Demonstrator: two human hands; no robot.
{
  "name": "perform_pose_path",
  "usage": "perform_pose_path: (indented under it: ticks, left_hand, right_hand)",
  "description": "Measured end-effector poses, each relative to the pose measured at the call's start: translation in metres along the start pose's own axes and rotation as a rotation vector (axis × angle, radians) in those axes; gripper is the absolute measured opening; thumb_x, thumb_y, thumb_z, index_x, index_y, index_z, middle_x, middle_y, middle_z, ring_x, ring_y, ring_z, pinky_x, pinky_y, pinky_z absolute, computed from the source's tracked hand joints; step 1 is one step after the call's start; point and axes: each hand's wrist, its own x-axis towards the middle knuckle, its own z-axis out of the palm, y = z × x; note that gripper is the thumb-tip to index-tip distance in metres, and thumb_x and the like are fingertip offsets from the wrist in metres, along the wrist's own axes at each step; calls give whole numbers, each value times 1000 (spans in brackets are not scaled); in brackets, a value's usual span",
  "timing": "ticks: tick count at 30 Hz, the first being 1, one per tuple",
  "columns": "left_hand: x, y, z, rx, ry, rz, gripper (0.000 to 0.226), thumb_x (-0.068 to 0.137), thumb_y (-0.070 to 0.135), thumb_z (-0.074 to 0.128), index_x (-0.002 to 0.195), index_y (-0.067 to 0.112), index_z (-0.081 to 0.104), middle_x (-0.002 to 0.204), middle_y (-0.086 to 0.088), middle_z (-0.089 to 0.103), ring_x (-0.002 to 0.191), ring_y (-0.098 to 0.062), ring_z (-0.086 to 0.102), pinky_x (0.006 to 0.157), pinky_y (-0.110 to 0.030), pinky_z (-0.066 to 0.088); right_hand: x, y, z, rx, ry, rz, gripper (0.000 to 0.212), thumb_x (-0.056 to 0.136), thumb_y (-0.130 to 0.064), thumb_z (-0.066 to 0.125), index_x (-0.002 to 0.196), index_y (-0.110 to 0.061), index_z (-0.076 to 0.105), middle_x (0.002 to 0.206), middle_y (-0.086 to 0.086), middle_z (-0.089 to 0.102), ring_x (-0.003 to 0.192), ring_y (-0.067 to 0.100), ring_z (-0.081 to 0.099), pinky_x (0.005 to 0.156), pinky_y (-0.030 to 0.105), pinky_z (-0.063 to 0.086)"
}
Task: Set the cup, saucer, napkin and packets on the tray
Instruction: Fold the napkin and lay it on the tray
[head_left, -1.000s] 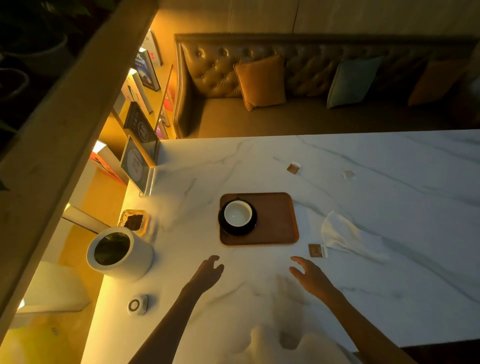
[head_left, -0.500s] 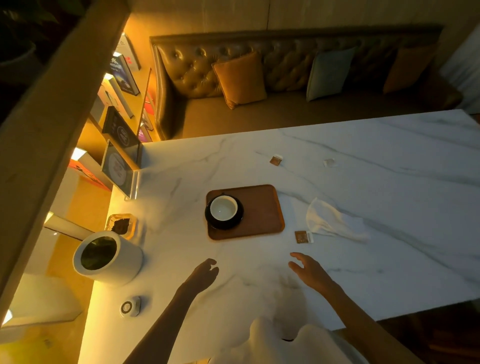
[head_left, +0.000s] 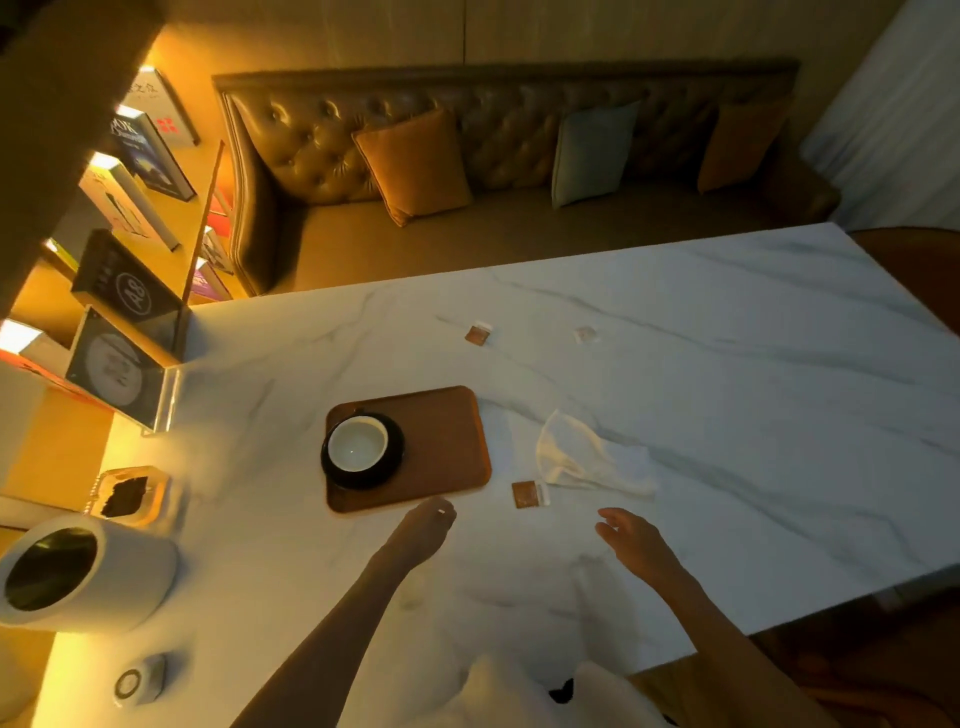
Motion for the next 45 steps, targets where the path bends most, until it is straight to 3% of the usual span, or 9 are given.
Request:
perform_pose_path:
  ticks: [3, 9, 21, 28, 32, 36, 39, 42, 45]
  left_hand:
    - [18, 41, 10, 64, 59, 25, 27, 99, 14, 42, 107, 3, 65, 117, -15, 64, 105, -33, 59, 88, -40, 46]
    - [58, 116, 41, 188, 354, -60, 26, 100, 29, 43, 94, 10, 60, 97, -9, 67, 90, -29, 64, 70, -39, 49]
    - [158, 140, 113, 328, 135, -251, 38, 98, 40, 47, 113, 8, 59, 122, -12, 61, 118, -31, 54, 94, -40, 45]
    - [175, 123, 132, 272, 90, -326, 33, 94, 38, 55, 111, 10, 58, 120, -10, 61, 114, -29, 54, 93, -38, 45]
    - [182, 122, 136, 258, 55, -301, 28, 95, 32, 56, 109, 9, 59, 118, -12, 62, 115, -30, 53, 94, -39, 45]
    - [186, 126, 137, 264, 46, -249, 20, 94, 15, 47, 107, 6, 61, 115, -14, 64, 111, -32, 57, 93, -39, 49]
    - [181, 135, 130, 196, 49, -153, 20, 87, 14, 52, 104, 6, 61, 107, -14, 65, 103, -34, 60, 91, -42, 52]
    - [167, 144, 119, -25, 60, -8, 20, 85, 18, 61, 100, 6, 57, 100, -12, 63, 93, -29, 60, 84, -41, 53]
    - [146, 154, 96, -141, 64, 180, 14, 89, 19, 56, 89, 12, 44, 76, 1, 52, 68, -19, 49, 60, -28, 40]
  right_hand:
    - [30, 5, -39, -41, 15, -25, 35, 95, -30, 55, 126, -15, 59, 128, 8, 64, 117, 23, 59, 99, 33, 43]
    - [96, -6, -93, -102, 23, -97, 31, 92, -28, 57, 120, -17, 64, 123, 5, 67, 112, 22, 62, 98, 36, 48]
    - [216, -57, -90, -291, -32, -94, 23, 91, -28, 57, 110, -18, 65, 112, 7, 69, 103, 26, 64, 88, 35, 51]
    - [257, -71, -55, -380, -191, -47, 44, 91, -33, 55, 130, -13, 49, 130, 12, 59, 119, 31, 55, 99, 39, 45]
    - [260, -66, -43, -433, -191, -41, 38, 91, -29, 55, 124, -11, 50, 125, 13, 61, 116, 32, 57, 99, 41, 46]
    - [250, -57, -44, -320, -221, -88, 23, 92, -22, 52, 105, -9, 66, 108, 12, 69, 102, 29, 63, 91, 39, 51]
    - [235, -50, -52, -230, -226, -106, 20, 92, -19, 52, 101, -7, 65, 102, 13, 69, 99, 29, 64, 88, 38, 51]
    - [220, -49, -61, -110, -256, -93, 29, 92, -20, 57, 118, -8, 55, 108, 16, 65, 95, 28, 63, 87, 38, 51]
    - [202, -60, -71, 73, -376, -44, 68, 89, -17, 65, 146, -14, 29, 111, 13, 56, 94, 24, 58, 76, 33, 50]
